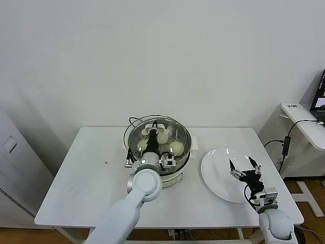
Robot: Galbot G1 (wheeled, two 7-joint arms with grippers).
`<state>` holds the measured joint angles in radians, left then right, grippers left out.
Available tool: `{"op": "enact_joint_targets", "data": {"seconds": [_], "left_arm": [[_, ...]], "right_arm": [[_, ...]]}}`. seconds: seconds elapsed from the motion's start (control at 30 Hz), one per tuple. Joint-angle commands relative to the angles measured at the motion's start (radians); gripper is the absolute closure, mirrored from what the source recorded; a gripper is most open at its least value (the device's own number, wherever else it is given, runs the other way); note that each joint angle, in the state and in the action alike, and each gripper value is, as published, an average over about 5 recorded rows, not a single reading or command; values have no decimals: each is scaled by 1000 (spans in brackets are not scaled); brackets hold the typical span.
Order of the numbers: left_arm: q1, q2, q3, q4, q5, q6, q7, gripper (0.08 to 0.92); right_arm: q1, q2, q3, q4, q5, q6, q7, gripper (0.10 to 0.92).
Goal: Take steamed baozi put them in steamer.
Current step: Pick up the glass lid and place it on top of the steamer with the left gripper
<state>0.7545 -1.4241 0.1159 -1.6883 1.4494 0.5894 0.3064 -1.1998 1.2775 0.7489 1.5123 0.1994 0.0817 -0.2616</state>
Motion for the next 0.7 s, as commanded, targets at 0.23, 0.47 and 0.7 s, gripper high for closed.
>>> {"op": "enact_joint_targets", "data": {"seconds": [0.23, 0.47, 0.7], "left_arm": [[2, -15, 10, 29, -6, -16, -28, 884], [1, -20, 12, 39, -9, -19, -33, 884], [0, -21, 11, 56, -12, -23, -43, 884]], "right_arm": [[1, 0, 1, -7, 0, 1, -1, 203], [1, 2, 2, -11, -1, 1, -1, 203], [2, 2, 4, -18, -1, 2, -2, 203]]}}
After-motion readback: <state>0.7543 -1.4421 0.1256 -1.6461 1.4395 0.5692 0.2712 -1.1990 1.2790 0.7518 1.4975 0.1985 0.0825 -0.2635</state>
